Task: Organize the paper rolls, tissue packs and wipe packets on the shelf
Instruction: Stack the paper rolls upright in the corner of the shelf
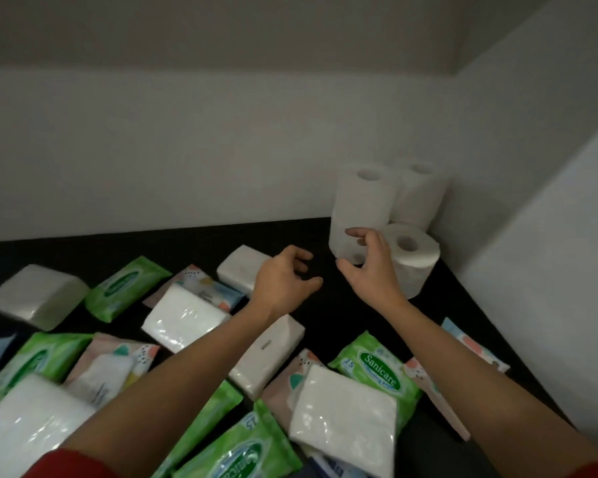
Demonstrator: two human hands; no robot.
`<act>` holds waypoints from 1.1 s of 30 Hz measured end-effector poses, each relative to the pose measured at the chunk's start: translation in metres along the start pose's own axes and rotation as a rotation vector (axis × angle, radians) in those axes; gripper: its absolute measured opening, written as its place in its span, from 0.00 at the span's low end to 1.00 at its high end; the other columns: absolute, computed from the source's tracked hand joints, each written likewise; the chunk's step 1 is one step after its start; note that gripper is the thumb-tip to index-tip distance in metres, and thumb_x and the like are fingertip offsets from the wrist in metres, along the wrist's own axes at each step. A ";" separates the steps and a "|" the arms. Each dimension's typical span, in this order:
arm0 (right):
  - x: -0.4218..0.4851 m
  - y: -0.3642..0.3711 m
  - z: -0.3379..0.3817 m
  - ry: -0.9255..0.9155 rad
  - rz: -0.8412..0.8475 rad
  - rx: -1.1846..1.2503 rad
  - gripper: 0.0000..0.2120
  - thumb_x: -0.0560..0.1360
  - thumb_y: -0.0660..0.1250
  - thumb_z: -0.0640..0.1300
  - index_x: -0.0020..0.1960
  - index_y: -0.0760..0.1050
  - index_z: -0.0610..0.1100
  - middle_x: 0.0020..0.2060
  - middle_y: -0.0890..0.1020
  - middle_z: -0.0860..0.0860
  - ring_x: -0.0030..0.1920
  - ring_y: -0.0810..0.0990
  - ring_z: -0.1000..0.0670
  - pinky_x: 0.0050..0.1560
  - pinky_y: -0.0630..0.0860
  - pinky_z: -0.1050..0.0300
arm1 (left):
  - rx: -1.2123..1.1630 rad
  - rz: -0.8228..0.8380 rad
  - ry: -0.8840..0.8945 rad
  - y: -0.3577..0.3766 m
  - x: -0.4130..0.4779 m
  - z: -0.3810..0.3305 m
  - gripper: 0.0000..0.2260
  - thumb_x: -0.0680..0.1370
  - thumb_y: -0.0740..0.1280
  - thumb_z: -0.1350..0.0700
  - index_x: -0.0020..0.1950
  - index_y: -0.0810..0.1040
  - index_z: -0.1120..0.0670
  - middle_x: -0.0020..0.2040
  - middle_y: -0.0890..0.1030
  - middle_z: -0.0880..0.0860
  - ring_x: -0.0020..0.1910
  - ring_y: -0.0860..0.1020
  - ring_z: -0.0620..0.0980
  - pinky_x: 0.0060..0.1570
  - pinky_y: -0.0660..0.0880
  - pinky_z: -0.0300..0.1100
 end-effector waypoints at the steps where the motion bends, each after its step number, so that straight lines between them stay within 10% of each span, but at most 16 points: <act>1: -0.004 0.010 0.009 0.008 0.006 0.010 0.22 0.71 0.71 0.39 0.62 0.70 0.44 0.56 0.68 0.53 0.58 0.67 0.55 0.57 0.64 0.64 | -0.002 -0.011 -0.004 -0.011 -0.007 0.006 0.20 0.72 0.74 0.52 0.62 0.74 0.50 0.52 0.79 0.48 0.47 0.78 0.44 0.46 0.75 0.37; 14: -0.087 0.164 0.139 0.128 0.054 0.206 0.14 0.73 0.69 0.40 0.55 0.70 0.50 0.57 0.75 0.52 0.55 0.72 0.56 0.52 0.65 0.67 | 0.132 -0.010 -0.002 -0.157 -0.119 0.116 0.18 0.69 0.73 0.52 0.58 0.76 0.50 0.50 0.80 0.47 0.44 0.76 0.44 0.46 0.74 0.38; 22: -0.132 0.240 0.205 0.070 0.167 0.236 0.14 0.73 0.70 0.41 0.56 0.72 0.49 0.54 0.76 0.53 0.51 0.75 0.58 0.45 0.68 0.74 | 0.501 -0.062 -0.003 -0.249 -0.170 0.173 0.28 0.69 0.73 0.47 0.66 0.71 0.48 0.64 0.74 0.50 0.63 0.70 0.50 0.59 0.70 0.43; 33: -0.153 0.305 0.245 0.075 0.385 0.182 0.16 0.74 0.69 0.44 0.60 0.72 0.47 0.56 0.75 0.53 0.56 0.74 0.54 0.61 0.73 0.53 | 1.029 0.562 -0.337 -0.308 -0.200 0.256 0.54 0.60 0.75 0.34 0.77 0.48 0.43 0.77 0.52 0.55 0.76 0.49 0.60 0.71 0.49 0.61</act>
Point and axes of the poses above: each hand's wrist, its own x-axis towards the middle knuckle, its own y-axis out of the palm, z = x × y, the point moved 5 cm from there along x, towards the middle knuckle
